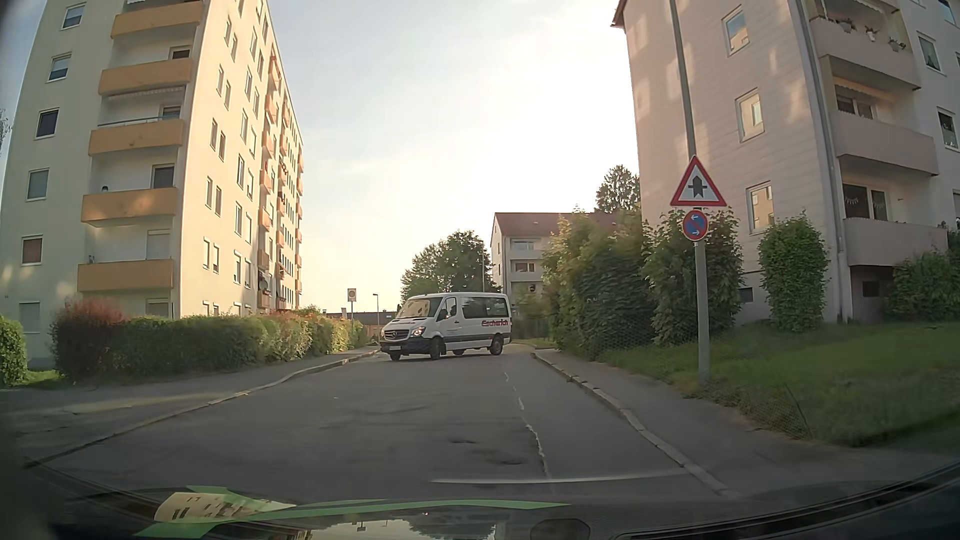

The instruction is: Follow the waypoints while adhering to traffic rules and regulations

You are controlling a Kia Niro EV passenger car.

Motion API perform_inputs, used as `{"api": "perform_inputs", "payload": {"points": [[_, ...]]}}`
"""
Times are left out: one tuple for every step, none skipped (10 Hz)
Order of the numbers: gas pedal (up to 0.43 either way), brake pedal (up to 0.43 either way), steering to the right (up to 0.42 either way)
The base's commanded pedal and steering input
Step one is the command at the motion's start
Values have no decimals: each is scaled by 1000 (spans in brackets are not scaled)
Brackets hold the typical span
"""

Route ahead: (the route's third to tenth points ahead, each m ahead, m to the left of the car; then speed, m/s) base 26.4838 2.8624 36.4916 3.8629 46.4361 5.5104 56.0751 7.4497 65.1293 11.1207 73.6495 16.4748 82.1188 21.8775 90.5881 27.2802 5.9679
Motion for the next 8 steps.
{"api": "perform_inputs", "payload": {"points": [[0, 0, -18], [0, 0, -19], [0, 0, -18], [0, 0, -19], [0, 0, -19], [0, 0, -19], [0, 0, -18], [0, 0, -19]]}}
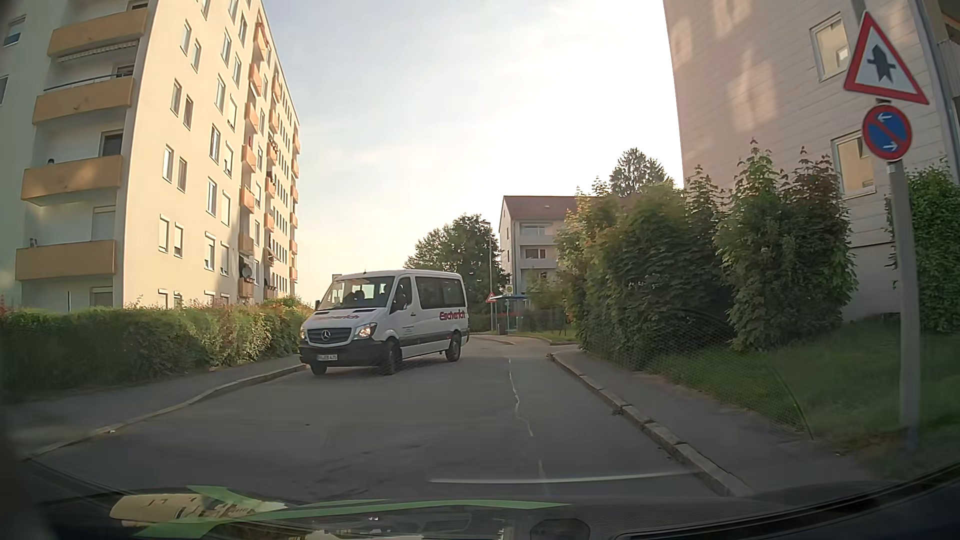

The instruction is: Follow the waypoints while adhering to traffic rules and regulations

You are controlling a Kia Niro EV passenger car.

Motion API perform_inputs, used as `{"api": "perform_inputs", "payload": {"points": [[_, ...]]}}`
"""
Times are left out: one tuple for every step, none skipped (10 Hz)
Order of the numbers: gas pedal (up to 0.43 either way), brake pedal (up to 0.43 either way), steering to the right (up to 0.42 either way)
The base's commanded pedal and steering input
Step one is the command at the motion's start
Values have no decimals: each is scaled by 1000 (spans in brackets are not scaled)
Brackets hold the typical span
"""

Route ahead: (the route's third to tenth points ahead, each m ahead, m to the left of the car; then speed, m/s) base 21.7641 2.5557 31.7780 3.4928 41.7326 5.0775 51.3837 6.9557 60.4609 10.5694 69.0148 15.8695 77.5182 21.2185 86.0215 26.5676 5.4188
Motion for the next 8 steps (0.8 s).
{"api": "perform_inputs", "payload": {"points": [[0, 0, -19], [0, 0, -23], [0, 0, -24], [0, 0, -24], [0, 0, -26], [0, 0, -27], [0, 0, -26], [0, 0, -27]]}}
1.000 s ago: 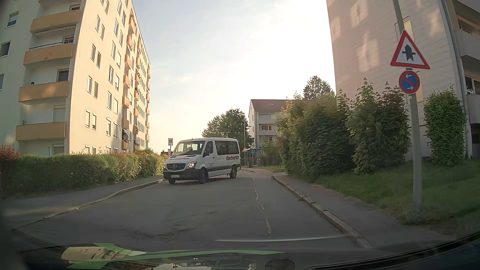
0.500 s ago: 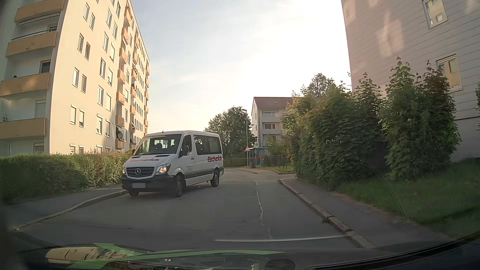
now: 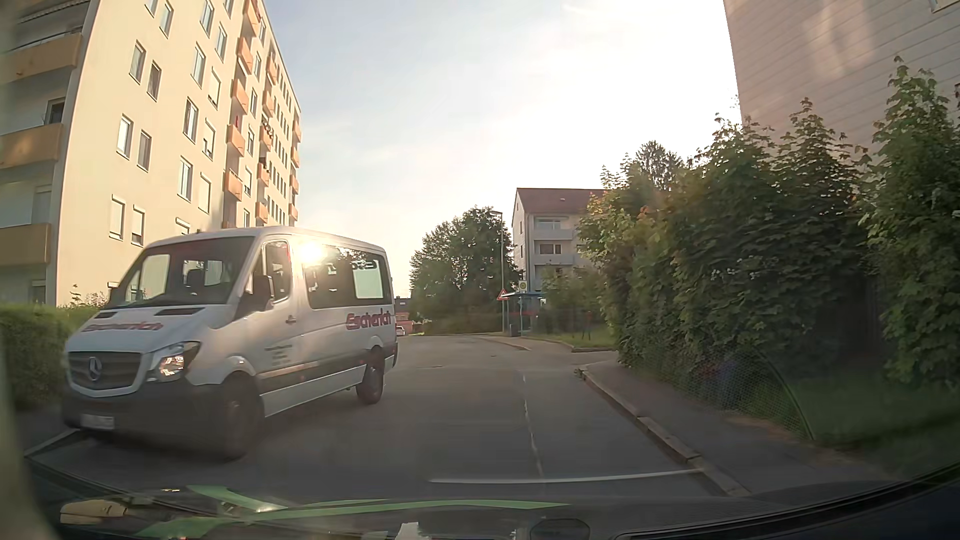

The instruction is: Follow the waypoints while adhering to traffic rules and regulations

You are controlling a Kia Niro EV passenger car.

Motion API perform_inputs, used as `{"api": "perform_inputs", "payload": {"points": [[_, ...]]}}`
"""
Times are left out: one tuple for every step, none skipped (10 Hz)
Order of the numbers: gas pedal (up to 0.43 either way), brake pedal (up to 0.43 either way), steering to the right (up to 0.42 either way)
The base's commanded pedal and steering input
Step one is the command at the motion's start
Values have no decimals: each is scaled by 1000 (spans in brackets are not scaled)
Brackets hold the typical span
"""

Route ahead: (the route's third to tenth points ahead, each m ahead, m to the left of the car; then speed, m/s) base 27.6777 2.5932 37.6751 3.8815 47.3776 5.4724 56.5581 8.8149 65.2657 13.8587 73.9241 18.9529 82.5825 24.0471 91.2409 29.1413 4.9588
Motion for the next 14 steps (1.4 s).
{"api": "perform_inputs", "payload": {"points": [[20, 0, -32], [20, 0, -37], [20, 0, -44], [20, 0, -45], [20, 0, -46], [20, 0, -46], [28, 0, -47], [59, 0, -47], [98, 0, -47], [138, 0, -45], [169, 0, -40], [169, 0, -35], [169, 0, -29], [177, 0, -25]]}}
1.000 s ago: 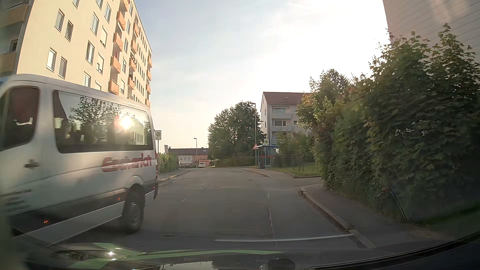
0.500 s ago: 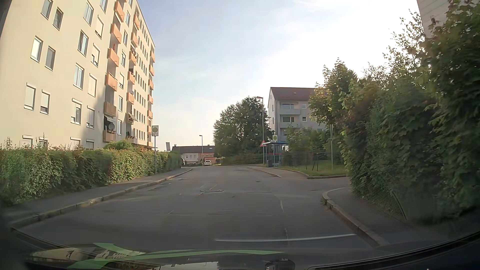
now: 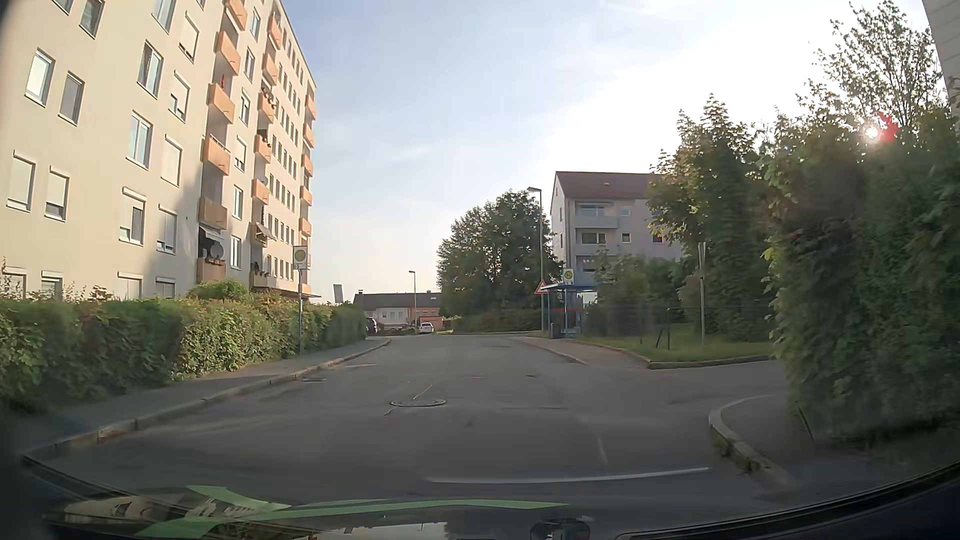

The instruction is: Follow the waypoints while adhering to traffic rules and regulations

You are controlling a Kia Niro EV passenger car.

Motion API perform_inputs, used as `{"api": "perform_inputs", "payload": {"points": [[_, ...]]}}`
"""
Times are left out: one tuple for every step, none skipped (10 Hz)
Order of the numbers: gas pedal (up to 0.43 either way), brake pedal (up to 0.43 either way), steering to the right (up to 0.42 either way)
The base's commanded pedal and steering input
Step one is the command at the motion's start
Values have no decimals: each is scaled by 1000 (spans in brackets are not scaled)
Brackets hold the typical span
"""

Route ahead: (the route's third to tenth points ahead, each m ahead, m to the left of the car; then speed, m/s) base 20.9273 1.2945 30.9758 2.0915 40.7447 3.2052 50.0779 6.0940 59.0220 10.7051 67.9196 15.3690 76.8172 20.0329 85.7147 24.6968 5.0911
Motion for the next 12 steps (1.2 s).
{"api": "perform_inputs", "payload": {"points": [[177, 0, -23], [177, 0, -19], [177, 0, -14], [177, 0, -12], [177, 0, -11], [177, 0, -11], [177, 0, -11], [177, 0, -11], [177, 0, -11], [157, 0, -11], [157, 0, -12], [150, 0, -14]]}}
